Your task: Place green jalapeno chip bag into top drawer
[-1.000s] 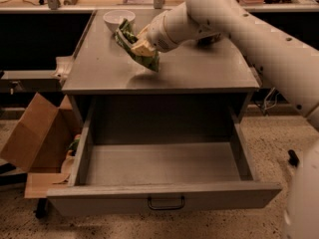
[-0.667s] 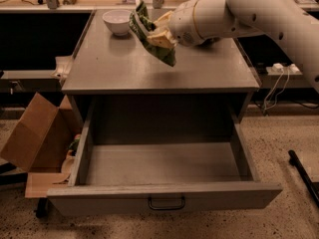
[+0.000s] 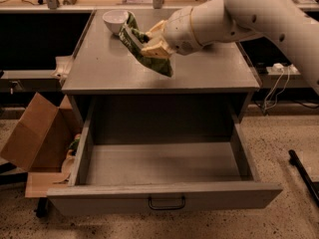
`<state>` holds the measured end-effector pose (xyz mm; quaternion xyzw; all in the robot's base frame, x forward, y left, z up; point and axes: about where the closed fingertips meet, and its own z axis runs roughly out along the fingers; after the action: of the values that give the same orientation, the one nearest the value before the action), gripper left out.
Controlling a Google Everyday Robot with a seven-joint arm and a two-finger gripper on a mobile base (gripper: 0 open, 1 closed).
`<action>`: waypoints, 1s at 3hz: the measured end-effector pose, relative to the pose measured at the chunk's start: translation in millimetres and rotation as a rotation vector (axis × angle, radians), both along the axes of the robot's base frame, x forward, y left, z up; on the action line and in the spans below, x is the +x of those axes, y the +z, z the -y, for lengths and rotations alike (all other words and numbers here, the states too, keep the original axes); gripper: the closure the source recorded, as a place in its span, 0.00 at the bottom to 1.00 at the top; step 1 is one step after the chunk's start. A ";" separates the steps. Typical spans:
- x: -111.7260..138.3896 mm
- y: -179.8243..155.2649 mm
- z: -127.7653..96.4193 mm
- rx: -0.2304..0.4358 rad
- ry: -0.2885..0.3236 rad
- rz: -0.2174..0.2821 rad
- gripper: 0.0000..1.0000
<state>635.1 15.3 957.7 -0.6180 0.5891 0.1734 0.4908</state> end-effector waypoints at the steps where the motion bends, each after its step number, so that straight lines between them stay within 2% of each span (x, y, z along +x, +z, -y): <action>1: -57.0 -27.7 -2.9 -0.075 0.129 -0.046 1.00; 2: -103.5 -75.3 3.8 -0.126 0.167 -0.136 1.00; 3: -103.5 -75.3 3.8 -0.126 0.167 -0.136 1.00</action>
Offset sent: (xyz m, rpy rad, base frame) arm -0.1448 -0.0171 -0.1145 -0.1674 0.2116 0.1869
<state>531.5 11.5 882.4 -0.6812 0.5773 0.2180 0.3938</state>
